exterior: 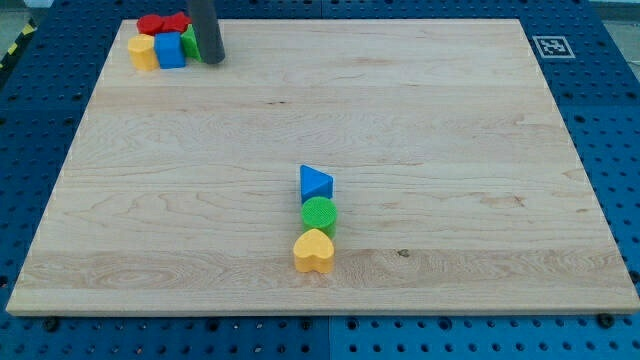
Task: Push the heart into the green circle
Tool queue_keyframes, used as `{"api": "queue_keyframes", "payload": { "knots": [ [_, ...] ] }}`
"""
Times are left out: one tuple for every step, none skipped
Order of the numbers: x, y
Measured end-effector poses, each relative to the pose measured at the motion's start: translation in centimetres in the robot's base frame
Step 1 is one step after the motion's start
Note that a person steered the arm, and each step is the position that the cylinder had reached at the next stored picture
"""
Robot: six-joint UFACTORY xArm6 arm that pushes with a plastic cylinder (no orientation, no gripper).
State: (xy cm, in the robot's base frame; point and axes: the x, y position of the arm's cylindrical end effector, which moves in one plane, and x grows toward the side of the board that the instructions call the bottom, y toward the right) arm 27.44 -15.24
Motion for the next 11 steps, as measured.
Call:
{"api": "queue_keyframes", "payload": {
  "knots": [
    [0.0, 0.0],
    [2.7, 4.8],
    [9.9, 13.8],
    [18.0, 21.6],
    [26.1, 28.1],
    [34.1, 29.7],
    [34.4, 26.7],
    [33.5, 17.8],
    [32.8, 15.2],
    [32.6, 15.2],
    [32.1, 13.7]
  ]
}}
